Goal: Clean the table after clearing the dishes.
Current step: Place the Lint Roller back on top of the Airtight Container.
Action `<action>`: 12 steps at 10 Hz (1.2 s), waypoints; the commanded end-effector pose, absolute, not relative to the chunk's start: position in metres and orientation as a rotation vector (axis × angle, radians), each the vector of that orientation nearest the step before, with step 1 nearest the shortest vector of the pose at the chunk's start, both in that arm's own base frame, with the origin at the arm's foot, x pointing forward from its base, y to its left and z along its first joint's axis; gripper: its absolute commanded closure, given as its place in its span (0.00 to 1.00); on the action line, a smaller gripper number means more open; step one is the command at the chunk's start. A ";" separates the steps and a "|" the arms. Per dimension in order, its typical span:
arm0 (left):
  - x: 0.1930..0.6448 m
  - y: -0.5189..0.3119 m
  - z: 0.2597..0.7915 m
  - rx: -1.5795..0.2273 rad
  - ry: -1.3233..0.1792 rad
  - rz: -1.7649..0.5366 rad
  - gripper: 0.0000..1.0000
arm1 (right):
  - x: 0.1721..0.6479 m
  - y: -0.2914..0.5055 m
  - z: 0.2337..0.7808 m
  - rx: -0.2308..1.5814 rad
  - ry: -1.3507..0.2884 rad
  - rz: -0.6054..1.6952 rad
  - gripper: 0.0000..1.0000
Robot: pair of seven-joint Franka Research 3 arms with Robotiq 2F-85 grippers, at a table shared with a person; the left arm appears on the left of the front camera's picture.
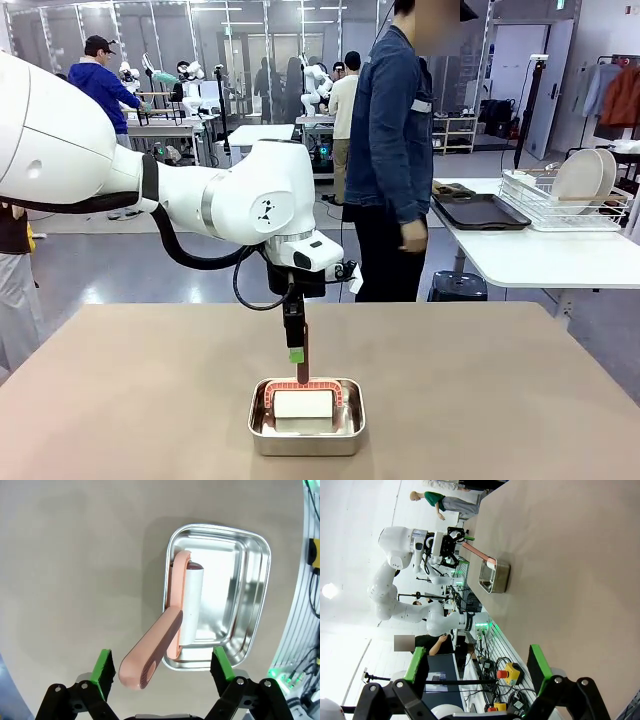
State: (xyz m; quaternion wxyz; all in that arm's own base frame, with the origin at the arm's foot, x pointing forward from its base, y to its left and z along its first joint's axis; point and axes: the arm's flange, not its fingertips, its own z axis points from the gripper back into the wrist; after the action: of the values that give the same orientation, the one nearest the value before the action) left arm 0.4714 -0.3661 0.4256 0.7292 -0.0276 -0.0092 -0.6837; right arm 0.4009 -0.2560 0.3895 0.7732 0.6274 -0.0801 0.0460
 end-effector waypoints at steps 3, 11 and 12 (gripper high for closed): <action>0.487 -0.326 0.462 -0.218 -0.117 -1.378 0.03 | 0.397 -0.252 0.390 1.345 -0.173 0.098 0.00; 0.496 0.108 0.504 -0.804 -0.371 -0.502 0.03 | 0.397 -0.252 0.390 1.345 -0.173 0.098 0.00; 0.488 0.174 0.485 -0.829 -0.385 -0.383 0.03 | 0.397 -0.252 0.390 1.345 -0.173 0.098 0.00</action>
State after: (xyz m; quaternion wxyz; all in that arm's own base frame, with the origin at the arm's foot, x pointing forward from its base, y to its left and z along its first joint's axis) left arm 0.4808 0.1381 0.4943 0.8867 -0.3701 -0.1737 -0.2156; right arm 0.4005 -0.2564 0.3898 0.7733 0.6272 -0.0805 0.0457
